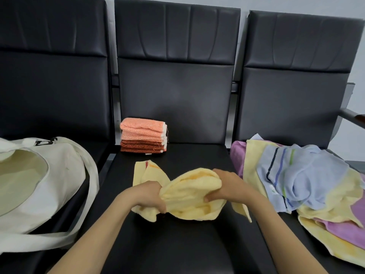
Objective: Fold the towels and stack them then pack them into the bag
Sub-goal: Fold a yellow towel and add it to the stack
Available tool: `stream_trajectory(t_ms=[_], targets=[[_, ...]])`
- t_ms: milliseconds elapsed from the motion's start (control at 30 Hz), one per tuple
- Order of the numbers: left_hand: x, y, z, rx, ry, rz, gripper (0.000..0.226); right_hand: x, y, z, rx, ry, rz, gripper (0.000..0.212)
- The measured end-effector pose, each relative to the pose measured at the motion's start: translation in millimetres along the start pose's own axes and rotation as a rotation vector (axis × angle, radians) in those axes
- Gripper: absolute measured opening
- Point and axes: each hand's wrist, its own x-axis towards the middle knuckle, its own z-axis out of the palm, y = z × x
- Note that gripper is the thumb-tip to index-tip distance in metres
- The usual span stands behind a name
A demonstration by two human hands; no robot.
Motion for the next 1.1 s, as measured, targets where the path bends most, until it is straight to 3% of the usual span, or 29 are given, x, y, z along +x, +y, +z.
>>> stream_trajectory(t_ms=[100,167,233,400,467,533,667,733,833,900,1000,1100], targets=[[-7,-2,0,-0.255,0.010,0.094,0.026,3,-2,12,-0.364,-0.074,0.073,0.040],[-16,-1,-2,-0.431,-0.009,0.170,0.029,3,0,16,-0.401,-0.028,0.097,0.027],[-24,4,-3,-0.512,-0.025,0.238,0.031,0,5,12,-0.325,0.026,0.082,0.024],[-45,14,-12,-0.569,-0.031,0.310,0.044,-33,0,-14,0.200,0.034,-0.037,0.033],[-55,19,-23,-0.452,0.033,0.323,0.046,-42,-8,-27,0.235,0.062,-0.066,0.037],[-62,26,-36,-0.190,0.127,0.300,0.041,-51,-19,-42,0.264,0.071,-0.078,0.039],[-68,34,-58,0.202,0.197,0.198,0.025,-70,-43,-74,0.322,-0.131,-0.055,0.032],[-66,36,-67,0.278,0.242,0.173,0.018,-71,-51,-84,0.202,-0.141,-0.029,0.029],[-54,38,-80,0.399,0.444,0.193,0.015,-56,-59,-91,-0.279,-0.002,0.032,0.025],[-44,40,-93,0.489,0.671,0.179,0.015,-40,-61,-95,-0.447,0.172,0.083,0.024],[-44,51,-112,0.632,1.049,0.194,0.022,-23,-68,-106,-0.588,0.643,0.045,0.016],[-57,61,-124,0.775,1.462,0.325,0.030,-12,-73,-113,-0.742,1.011,-0.058,0.032]])
